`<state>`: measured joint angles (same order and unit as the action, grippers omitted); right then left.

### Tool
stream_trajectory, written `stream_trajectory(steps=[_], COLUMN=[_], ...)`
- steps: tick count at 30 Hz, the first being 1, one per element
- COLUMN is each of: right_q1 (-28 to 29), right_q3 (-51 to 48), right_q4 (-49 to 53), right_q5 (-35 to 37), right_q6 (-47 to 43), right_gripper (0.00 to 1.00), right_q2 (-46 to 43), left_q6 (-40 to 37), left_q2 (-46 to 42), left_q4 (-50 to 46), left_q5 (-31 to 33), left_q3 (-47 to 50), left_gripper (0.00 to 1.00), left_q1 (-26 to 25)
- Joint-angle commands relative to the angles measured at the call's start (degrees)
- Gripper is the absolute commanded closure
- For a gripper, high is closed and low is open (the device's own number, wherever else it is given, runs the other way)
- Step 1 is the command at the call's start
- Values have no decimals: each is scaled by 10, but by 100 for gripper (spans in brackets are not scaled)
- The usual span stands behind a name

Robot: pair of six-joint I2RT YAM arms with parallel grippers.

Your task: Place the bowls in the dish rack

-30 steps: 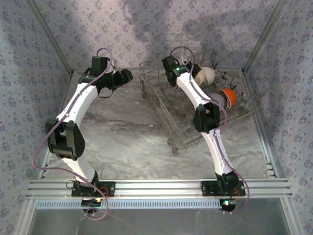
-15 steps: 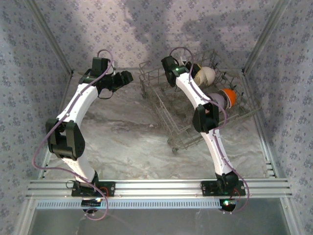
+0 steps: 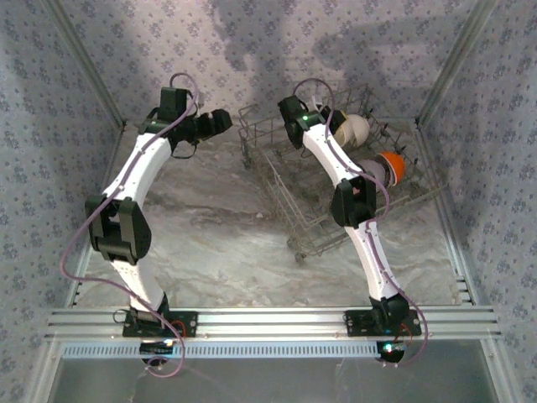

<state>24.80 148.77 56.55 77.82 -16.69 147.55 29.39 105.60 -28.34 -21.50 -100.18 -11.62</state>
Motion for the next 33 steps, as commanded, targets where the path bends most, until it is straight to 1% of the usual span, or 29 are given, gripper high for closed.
stream_trajectory(steps=[1,5,10,16,24,29,33], right_q1=[-3,-3,-4,-6,-11,-15,-16], right_q3=[22,24,26,25,24,21,15], right_q4=[30,27,27,35,47,67,79], right_q5=[32,33,37,39,45,53,59], right_q6=[27,26,27,31,31,43,54], right_gripper=[100,100,100,100,100,100,100], right_q2=[6,4,-1,-7,-13,-20,-27], left_q6=[-24,-27,-23,-36,-50,-40,-35], left_q2=[29,75,137,181,179,158,144], left_q4=[-1,-9,-35,-62,-63,-34,-23], left_q5=[25,36,6,-16,-36,-56,-67], left_q3=[-34,-70,-135,-176,-148,-86,-57], left_gripper=[11,9,8,8,11,15,18], left_q1=[5,6,5,-1,-18,-23,-29])
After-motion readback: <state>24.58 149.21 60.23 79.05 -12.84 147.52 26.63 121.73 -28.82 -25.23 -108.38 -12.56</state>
